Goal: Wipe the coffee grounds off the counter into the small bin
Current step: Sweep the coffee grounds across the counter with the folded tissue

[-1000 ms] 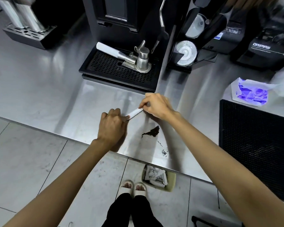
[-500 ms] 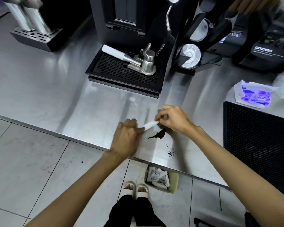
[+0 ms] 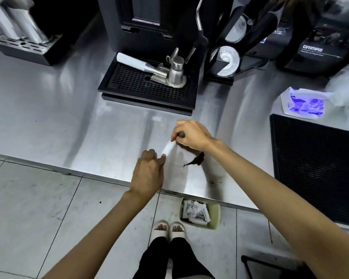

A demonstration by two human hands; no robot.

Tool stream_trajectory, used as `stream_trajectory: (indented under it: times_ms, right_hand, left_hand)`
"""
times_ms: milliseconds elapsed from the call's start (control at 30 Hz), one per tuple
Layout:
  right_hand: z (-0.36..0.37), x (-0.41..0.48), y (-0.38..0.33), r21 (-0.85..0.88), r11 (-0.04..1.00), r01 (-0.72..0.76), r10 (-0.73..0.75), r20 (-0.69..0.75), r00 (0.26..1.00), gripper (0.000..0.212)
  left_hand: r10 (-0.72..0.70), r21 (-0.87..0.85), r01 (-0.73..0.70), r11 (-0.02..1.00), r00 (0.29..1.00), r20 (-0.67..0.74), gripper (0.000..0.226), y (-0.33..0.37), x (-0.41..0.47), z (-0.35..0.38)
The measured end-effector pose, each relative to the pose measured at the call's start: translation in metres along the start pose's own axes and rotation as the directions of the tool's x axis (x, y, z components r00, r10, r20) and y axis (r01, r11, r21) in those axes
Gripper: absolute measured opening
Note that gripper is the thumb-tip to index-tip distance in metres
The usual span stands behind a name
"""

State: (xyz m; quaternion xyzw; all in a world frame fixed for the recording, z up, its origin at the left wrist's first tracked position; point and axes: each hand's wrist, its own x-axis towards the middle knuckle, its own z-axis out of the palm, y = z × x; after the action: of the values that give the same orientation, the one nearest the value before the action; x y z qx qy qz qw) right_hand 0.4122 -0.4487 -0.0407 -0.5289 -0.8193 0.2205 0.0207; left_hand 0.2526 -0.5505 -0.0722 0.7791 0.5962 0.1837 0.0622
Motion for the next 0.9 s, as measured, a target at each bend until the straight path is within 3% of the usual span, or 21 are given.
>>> stream_trajectory:
  times_ms: [100,267,367,467,700,900]
  right_hand:
    - [-0.002,-0.031,0.021,-0.003,0.999,-0.046,0.046,-0.002,0.999,0.022]
    - [-0.005,-0.072,0.045,-0.021,0.992,-0.124,0.123,-0.037,0.992,0.021]
    - [-0.011,-0.080,0.055,-0.054,0.990,-0.132,0.130,-0.039,0.991,0.021]
    - [-0.019,-0.072,0.063,0.037,0.992,-0.124,0.127,-0.115,0.985,0.017]
    - [-0.027,-0.055,0.069,0.044,0.973,-0.229,0.233,-0.157,0.960,0.020]
    - [-0.009,-0.089,0.076,0.073,0.963,-0.260,0.268,-0.142,0.953,0.023]
  left_hand:
    - [0.044,0.004,-0.044,0.999,0.992,0.121,0.023,0.036,-0.008,0.012]
    - [0.122,0.032,-0.129,0.991,0.979,0.165,0.031,0.079,-0.014,0.019]
    - [0.099,-0.036,-0.095,0.995,0.982,0.161,0.023,0.085,-0.010,0.017]
    - [0.046,-0.158,-0.017,0.987,0.982,0.180,0.025,0.072,0.004,0.014]
    - [0.010,-0.104,0.010,0.995,0.981,0.195,0.029,0.054,0.052,0.015]
    - [0.196,-0.035,-0.193,0.981,0.953,0.230,0.022,0.067,0.041,0.016]
